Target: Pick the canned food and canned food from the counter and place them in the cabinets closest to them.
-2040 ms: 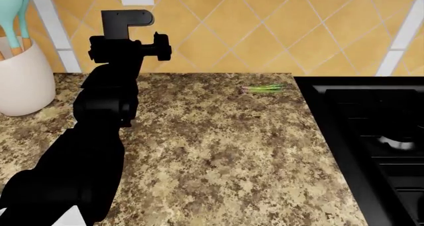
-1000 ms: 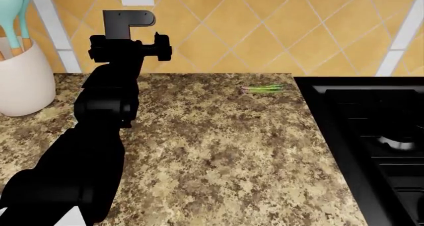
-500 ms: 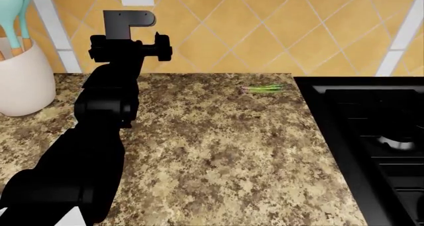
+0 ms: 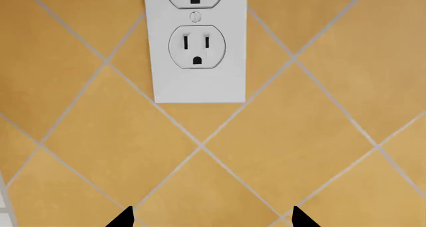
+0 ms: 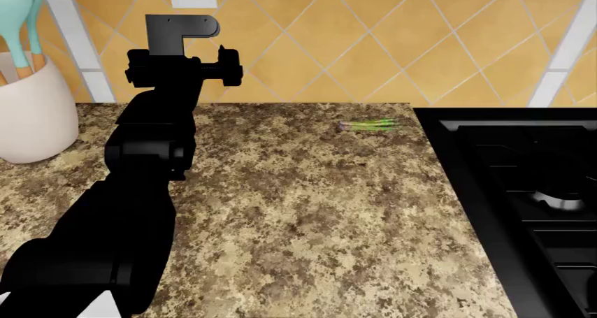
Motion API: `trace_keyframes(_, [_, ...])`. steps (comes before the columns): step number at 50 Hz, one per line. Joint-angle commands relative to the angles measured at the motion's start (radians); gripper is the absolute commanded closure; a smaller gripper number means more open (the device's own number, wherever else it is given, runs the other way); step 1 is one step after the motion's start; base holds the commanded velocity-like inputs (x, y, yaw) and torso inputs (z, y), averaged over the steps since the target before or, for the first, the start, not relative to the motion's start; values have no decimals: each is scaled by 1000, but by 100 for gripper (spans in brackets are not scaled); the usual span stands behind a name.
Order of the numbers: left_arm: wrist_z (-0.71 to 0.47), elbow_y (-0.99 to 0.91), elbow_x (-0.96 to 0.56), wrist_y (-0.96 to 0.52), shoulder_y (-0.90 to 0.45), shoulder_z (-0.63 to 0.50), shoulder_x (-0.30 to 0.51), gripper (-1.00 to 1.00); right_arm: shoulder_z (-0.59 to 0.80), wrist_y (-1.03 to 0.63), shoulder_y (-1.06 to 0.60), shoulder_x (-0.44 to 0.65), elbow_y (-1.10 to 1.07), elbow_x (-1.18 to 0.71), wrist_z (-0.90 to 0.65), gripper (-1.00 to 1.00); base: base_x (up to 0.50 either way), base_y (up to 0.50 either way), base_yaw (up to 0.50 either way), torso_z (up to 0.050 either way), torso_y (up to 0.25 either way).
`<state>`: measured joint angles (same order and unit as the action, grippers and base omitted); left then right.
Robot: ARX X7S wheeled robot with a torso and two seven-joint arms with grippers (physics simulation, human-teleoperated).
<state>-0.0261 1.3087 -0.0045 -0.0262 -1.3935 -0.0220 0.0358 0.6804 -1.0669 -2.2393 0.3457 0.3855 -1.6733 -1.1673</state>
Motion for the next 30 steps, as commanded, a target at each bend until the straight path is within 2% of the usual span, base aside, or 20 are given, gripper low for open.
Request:
trace_keyframes(1, [2, 0, 0, 1, 0, 1, 0, -100, 60, 7, 40, -2, -26, 5, 65, -100, 0, 0, 0, 0, 0])
trace_keyframes(30, [6, 0, 0, 2, 0, 1, 0, -100, 65, -19, -22, -1, -109, 40, 53, -100, 0, 0, 0, 0, 0])
